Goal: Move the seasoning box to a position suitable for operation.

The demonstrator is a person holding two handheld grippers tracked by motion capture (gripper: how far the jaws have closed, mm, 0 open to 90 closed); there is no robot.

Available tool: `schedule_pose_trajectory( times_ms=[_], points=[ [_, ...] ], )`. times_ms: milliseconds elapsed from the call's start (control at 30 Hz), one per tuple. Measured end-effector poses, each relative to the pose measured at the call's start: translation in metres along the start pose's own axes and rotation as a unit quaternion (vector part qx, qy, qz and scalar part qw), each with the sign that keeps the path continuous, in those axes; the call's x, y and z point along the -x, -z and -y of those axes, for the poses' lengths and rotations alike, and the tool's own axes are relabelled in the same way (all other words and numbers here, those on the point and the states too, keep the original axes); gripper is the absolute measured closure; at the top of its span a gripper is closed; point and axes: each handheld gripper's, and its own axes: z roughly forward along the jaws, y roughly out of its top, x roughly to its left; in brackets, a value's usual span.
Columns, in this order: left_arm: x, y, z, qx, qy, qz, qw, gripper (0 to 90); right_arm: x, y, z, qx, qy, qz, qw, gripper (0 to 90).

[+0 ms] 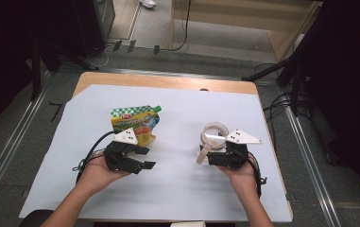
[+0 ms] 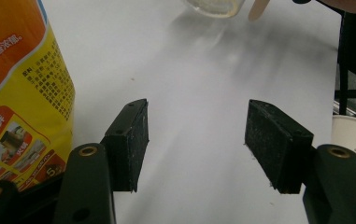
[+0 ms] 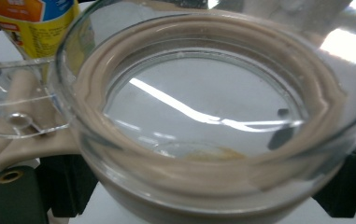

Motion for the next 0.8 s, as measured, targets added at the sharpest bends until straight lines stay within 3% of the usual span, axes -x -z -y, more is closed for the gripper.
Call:
schedule_pose_trajectory(
  times_ms=[233,800],
  points=[
    [0.000,0.000,0.000,0.001,0.001,0.001,1.0000,40.4,-0.022,-0.017,0.001,-0.010,0.019,-0.034,0.9992,12.1],
    [-0.001,0.000,0.001,0.000,0.001,0.002,1.0000,40.2,-0.052,-0.040,0.007,-0.025,0.044,-0.074,0.9959,12.1]
  ],
)
